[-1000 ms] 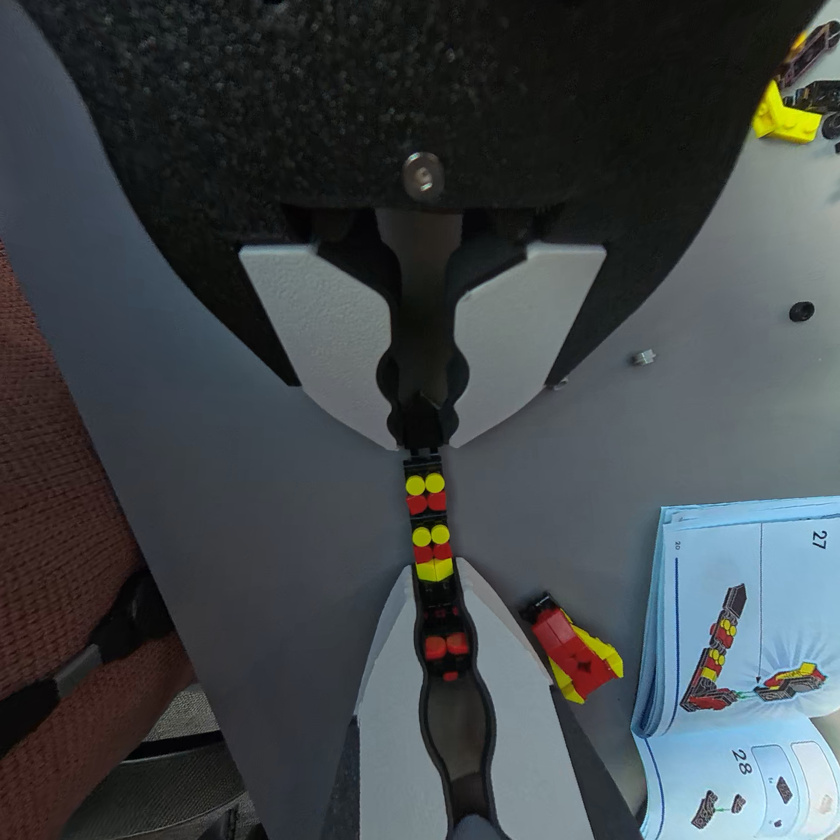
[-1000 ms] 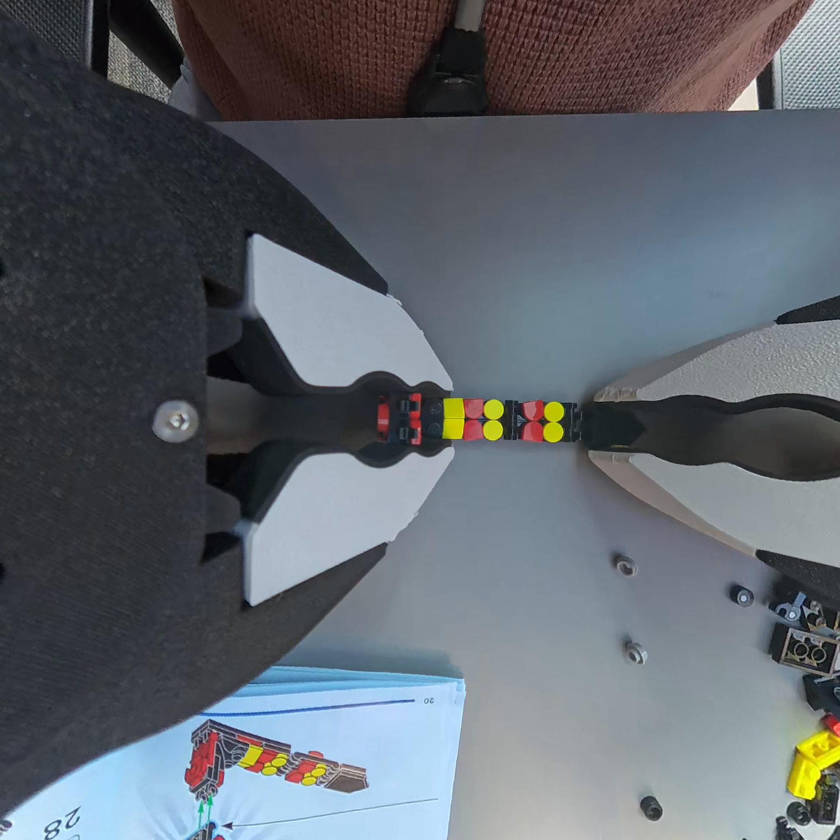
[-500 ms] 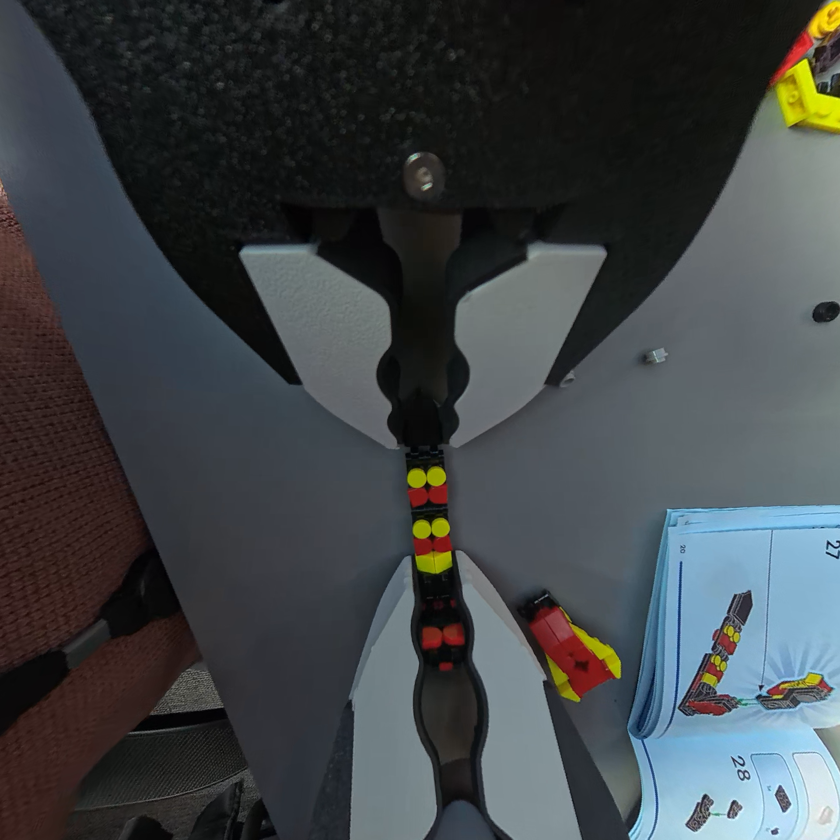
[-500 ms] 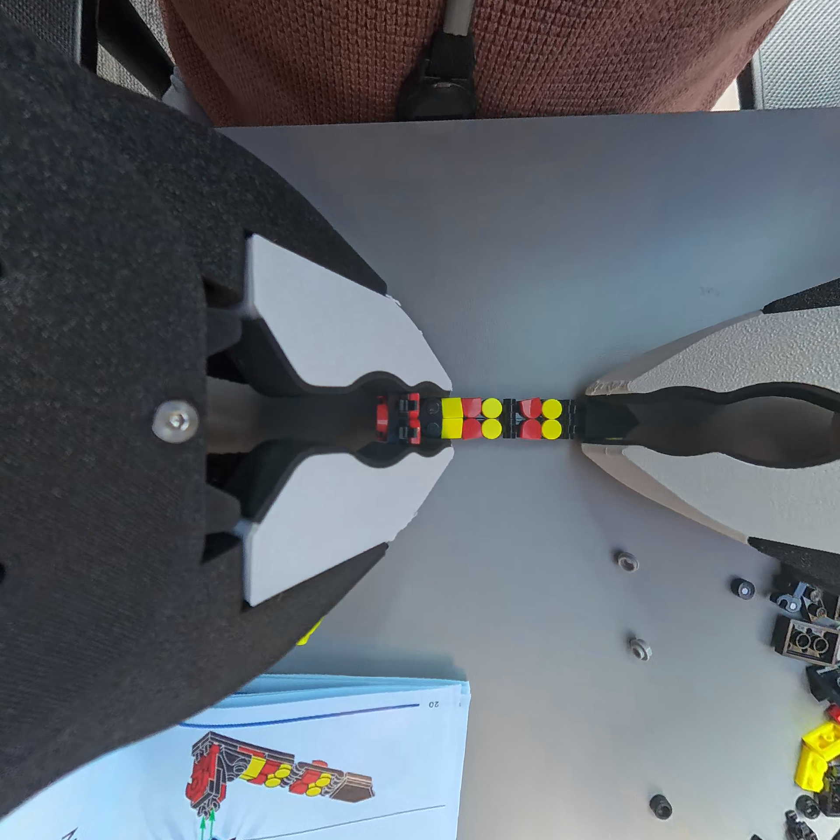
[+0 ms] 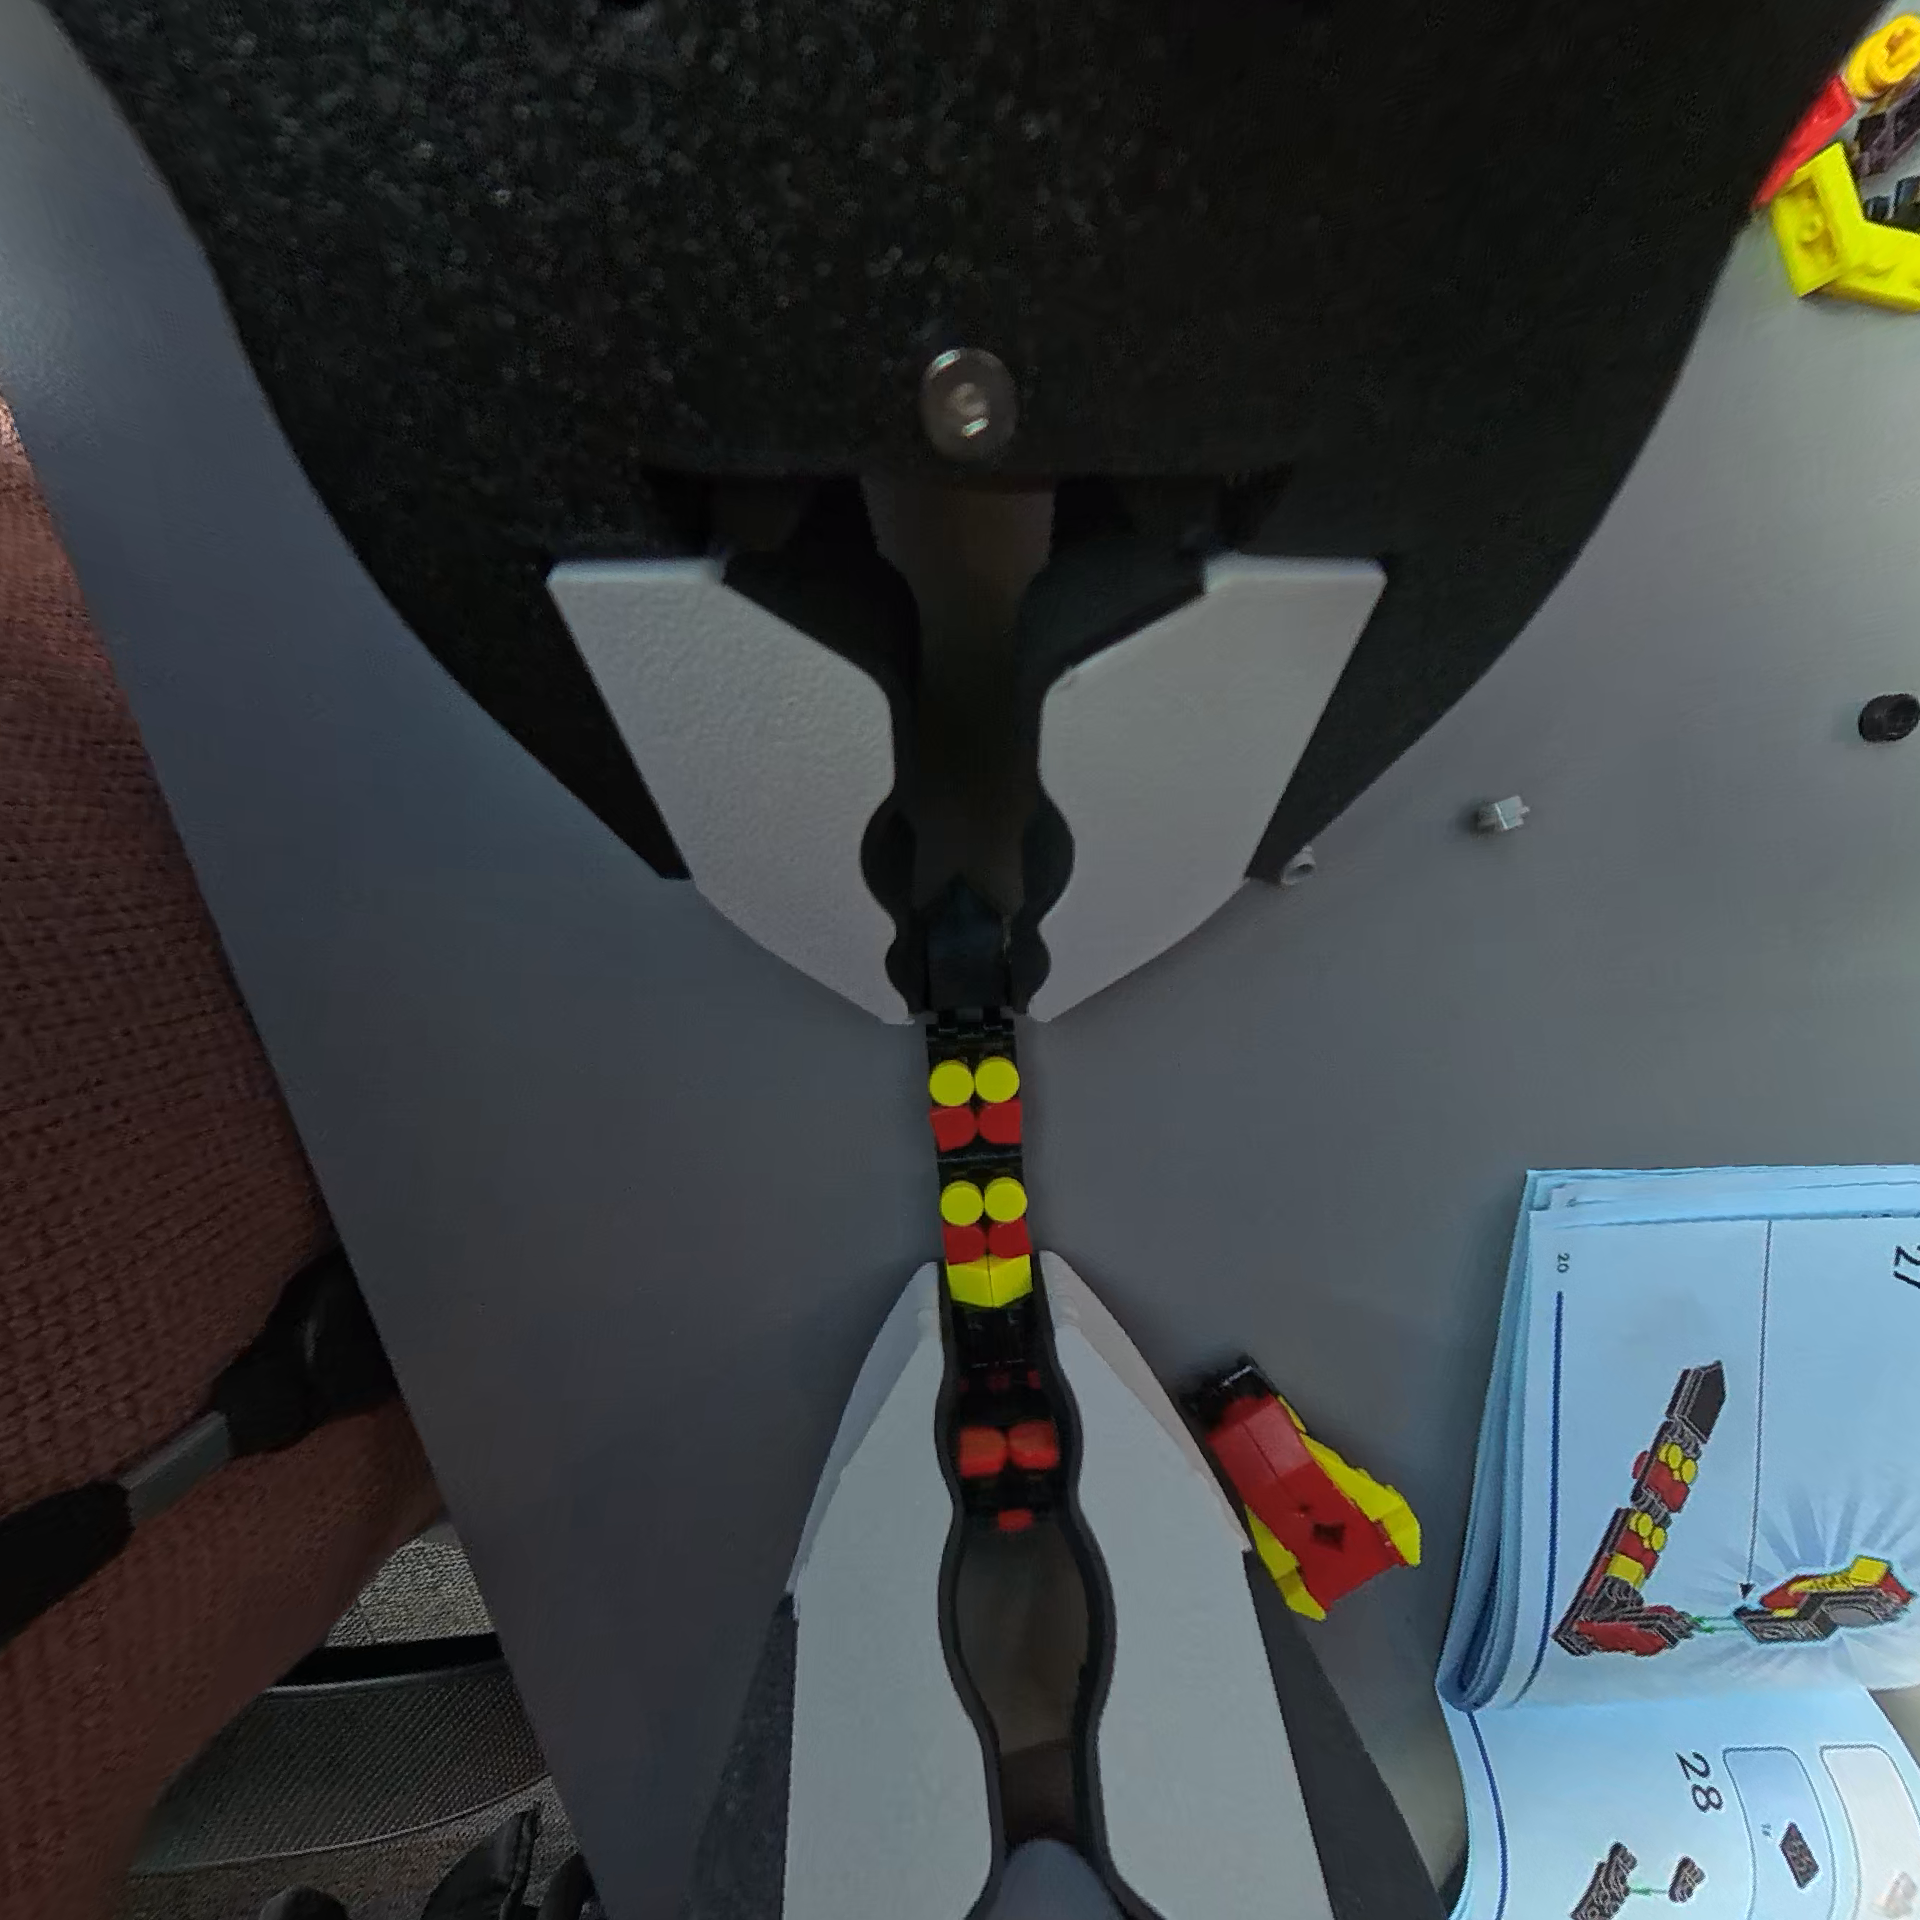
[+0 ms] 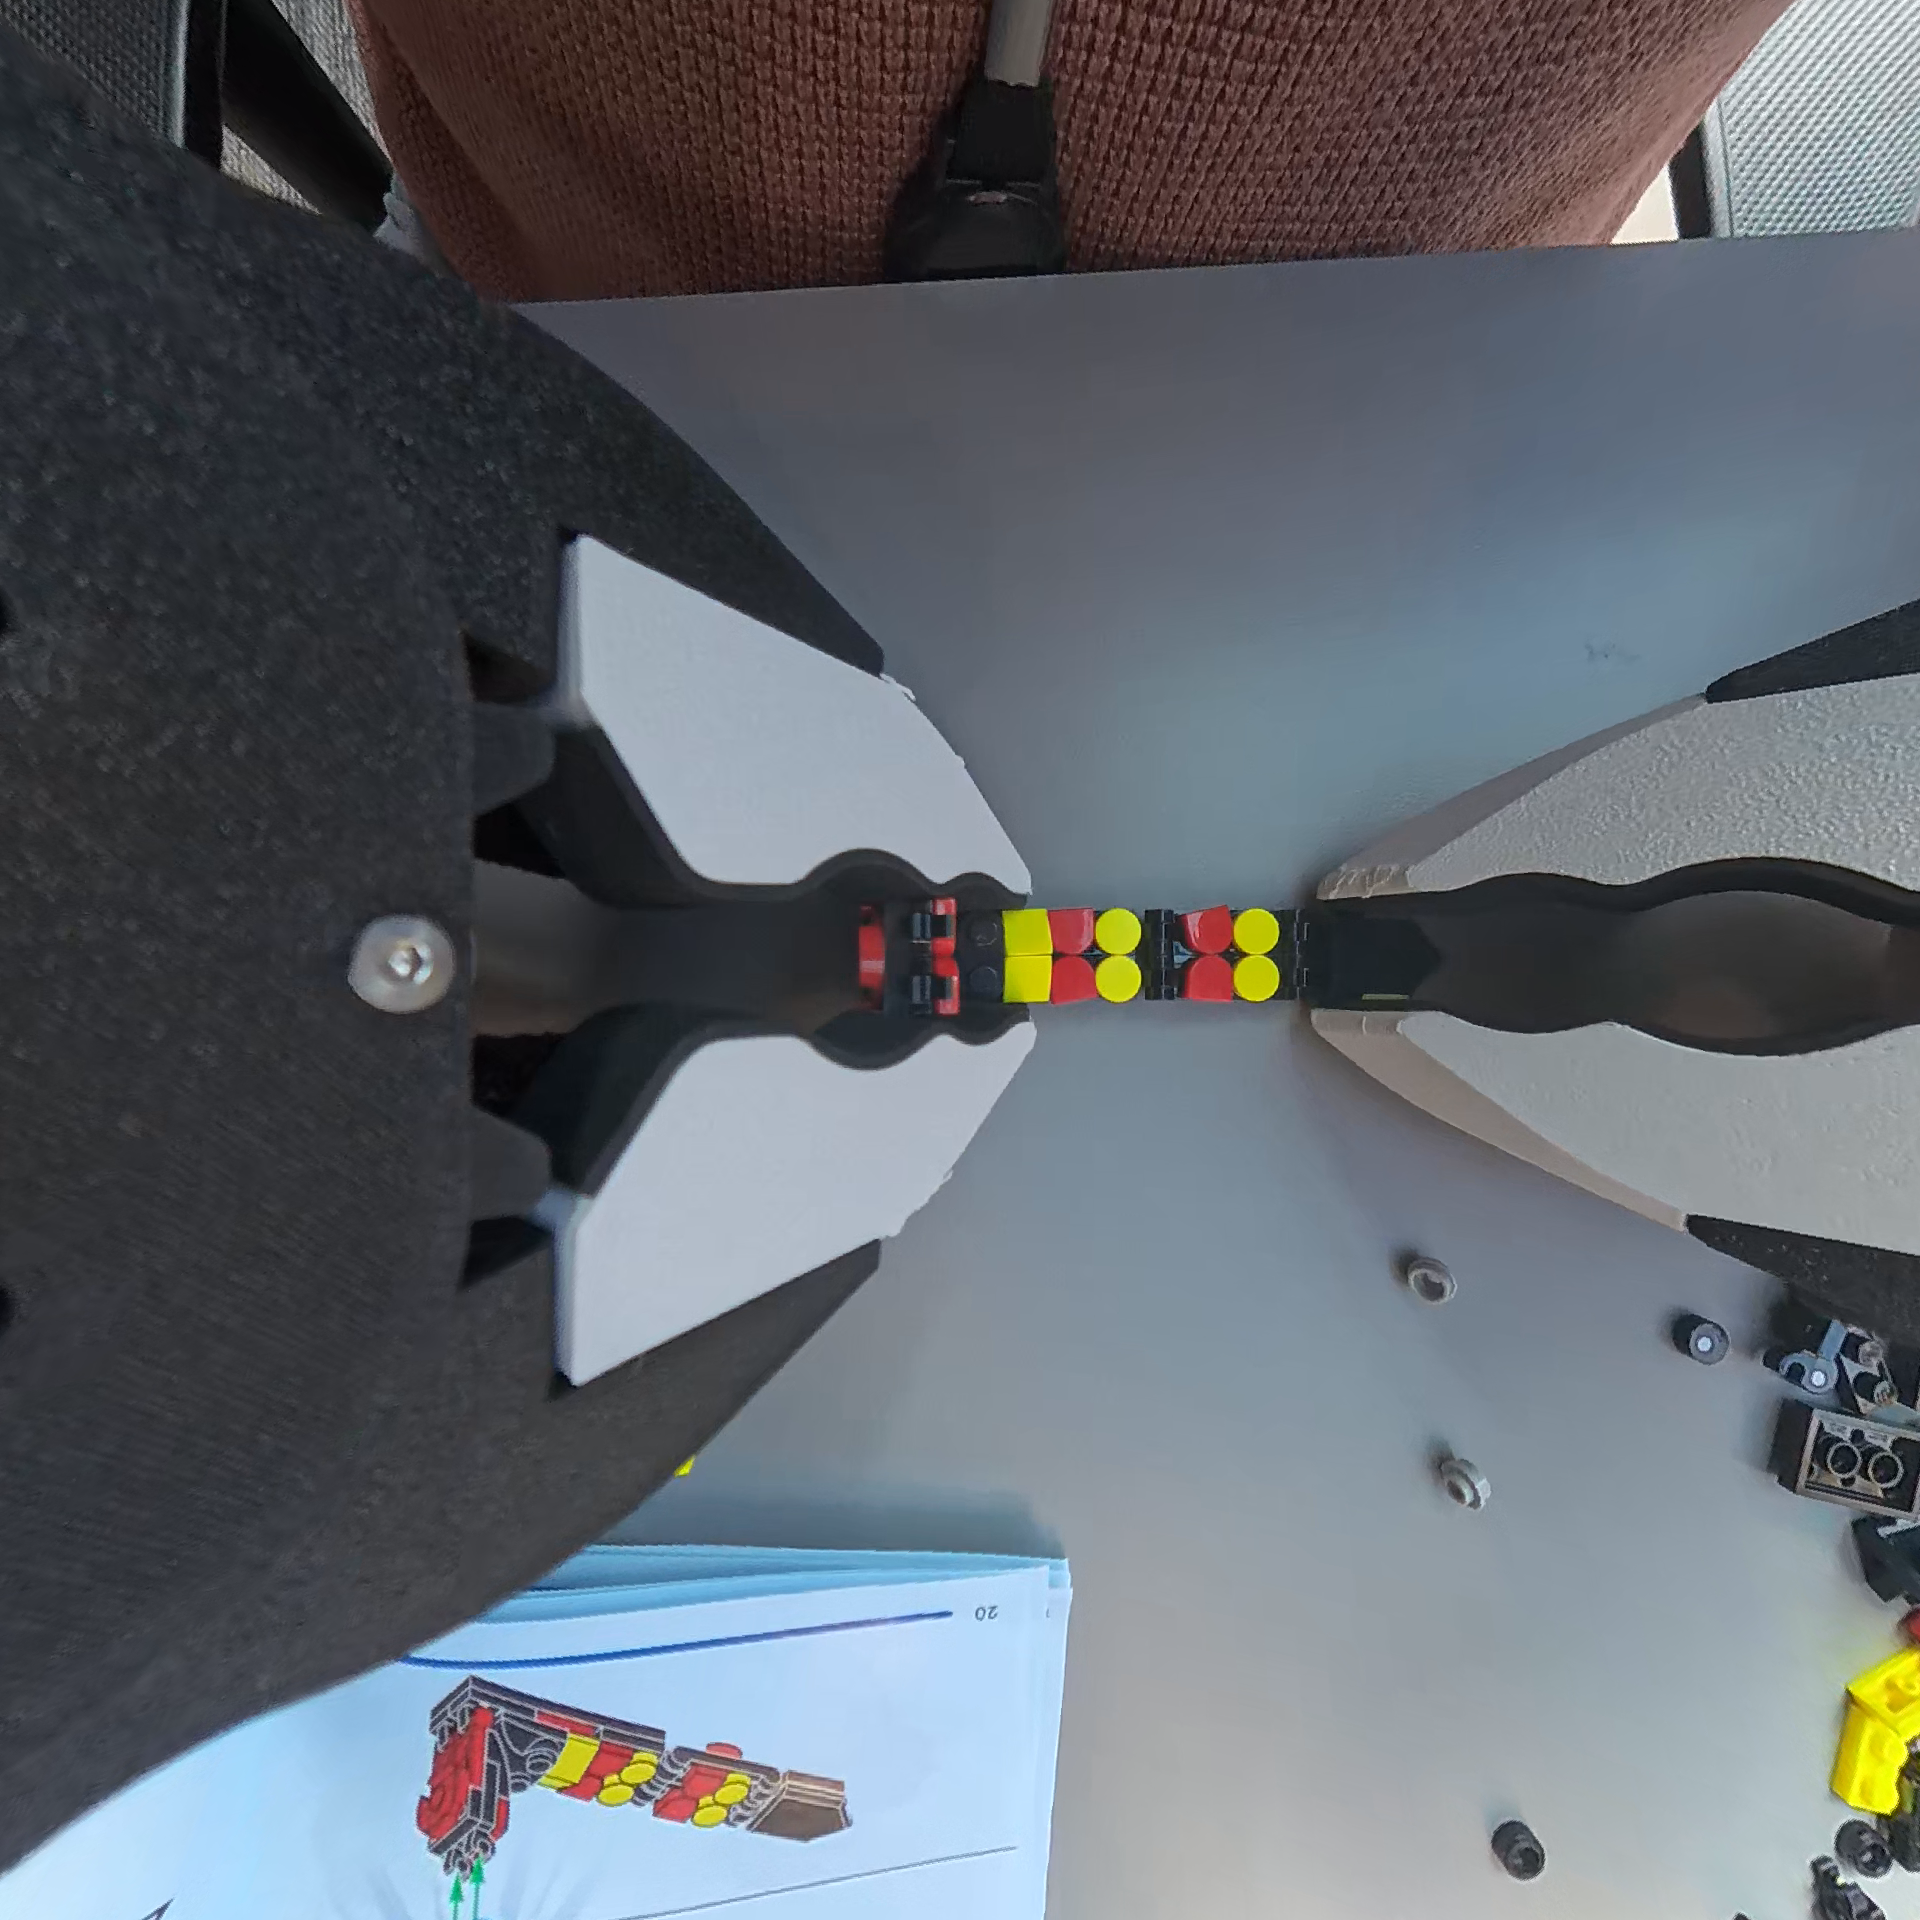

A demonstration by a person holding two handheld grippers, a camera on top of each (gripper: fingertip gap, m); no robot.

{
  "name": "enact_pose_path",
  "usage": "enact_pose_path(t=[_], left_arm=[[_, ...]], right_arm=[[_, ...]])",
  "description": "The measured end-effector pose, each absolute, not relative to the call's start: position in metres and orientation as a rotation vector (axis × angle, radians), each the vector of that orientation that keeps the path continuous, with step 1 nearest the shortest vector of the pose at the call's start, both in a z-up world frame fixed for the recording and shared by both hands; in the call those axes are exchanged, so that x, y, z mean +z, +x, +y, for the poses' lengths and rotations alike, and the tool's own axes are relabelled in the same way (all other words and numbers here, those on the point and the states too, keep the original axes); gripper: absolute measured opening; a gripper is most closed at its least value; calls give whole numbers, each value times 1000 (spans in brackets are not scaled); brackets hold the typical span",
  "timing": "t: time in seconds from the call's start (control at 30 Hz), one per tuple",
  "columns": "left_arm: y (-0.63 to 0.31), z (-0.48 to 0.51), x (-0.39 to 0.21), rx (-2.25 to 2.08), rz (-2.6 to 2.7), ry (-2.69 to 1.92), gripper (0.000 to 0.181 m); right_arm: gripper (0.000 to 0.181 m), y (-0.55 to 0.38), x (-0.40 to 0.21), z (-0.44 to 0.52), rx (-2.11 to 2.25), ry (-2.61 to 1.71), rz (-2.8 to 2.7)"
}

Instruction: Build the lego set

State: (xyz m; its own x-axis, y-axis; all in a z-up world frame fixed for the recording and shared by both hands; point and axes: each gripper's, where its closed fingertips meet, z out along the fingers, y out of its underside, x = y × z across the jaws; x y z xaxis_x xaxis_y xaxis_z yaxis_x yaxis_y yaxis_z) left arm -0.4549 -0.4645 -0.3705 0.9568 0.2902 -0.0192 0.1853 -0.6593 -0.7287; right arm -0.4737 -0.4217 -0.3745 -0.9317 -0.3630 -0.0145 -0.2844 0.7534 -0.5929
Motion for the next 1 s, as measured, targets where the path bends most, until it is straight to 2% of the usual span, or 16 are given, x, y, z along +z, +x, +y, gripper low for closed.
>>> enact_pose_path(t=[0.47, 0.53, 0.7, 1.0], left_arm=[[-455, -465, -371, 186, -320, -2323, 16], [-455, -465, -371, 188, -315, -2325, 16], [-455, -465, -371, 187, -315, -2324, 16], [-455, -464, -371, 166, -344, -2310, 15]], right_arm=[[16, -475, -374, -422, -942, -573, 2826], [25, -473, -374, -426, -984, -545, 2802], [17, -469, -374, -432, -1004, -542, 2775], [16, -470, -375, -432, -918, -505, 2812]])
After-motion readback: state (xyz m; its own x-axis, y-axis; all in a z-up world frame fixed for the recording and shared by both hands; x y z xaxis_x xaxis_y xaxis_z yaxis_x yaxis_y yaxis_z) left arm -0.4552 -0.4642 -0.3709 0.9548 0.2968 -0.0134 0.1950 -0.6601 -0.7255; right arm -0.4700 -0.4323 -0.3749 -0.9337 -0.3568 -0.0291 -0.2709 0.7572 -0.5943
